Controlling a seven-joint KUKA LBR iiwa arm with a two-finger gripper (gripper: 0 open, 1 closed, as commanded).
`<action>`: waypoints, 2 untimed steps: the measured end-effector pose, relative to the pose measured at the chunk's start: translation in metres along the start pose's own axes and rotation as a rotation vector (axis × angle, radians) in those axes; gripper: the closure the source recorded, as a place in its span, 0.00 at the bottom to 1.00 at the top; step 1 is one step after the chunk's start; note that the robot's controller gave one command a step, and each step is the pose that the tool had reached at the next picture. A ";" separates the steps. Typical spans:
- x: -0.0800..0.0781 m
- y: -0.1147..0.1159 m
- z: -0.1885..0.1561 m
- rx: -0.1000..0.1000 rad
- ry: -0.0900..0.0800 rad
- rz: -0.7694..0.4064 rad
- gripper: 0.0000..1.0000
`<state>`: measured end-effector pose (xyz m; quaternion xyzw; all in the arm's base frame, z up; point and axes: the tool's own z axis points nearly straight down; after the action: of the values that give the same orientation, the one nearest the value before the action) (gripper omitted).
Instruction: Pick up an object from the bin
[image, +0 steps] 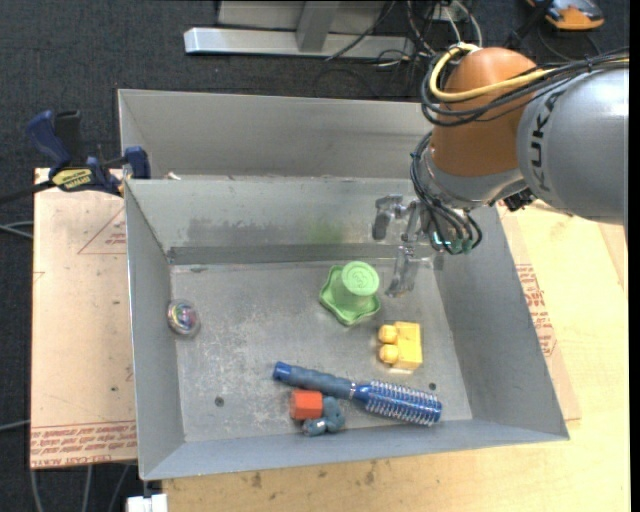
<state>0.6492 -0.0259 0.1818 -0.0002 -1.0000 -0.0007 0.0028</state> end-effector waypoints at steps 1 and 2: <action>0.000 0.034 0.114 -0.001 -0.003 0.353 0.00; 0.003 0.021 0.080 -0.002 -0.011 0.426 0.00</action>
Offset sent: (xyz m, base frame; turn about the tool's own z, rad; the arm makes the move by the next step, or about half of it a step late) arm -0.0004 0.0322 -0.1118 0.3557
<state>0.6454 -0.0046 0.1015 -0.2117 -0.9773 -0.0009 -0.0023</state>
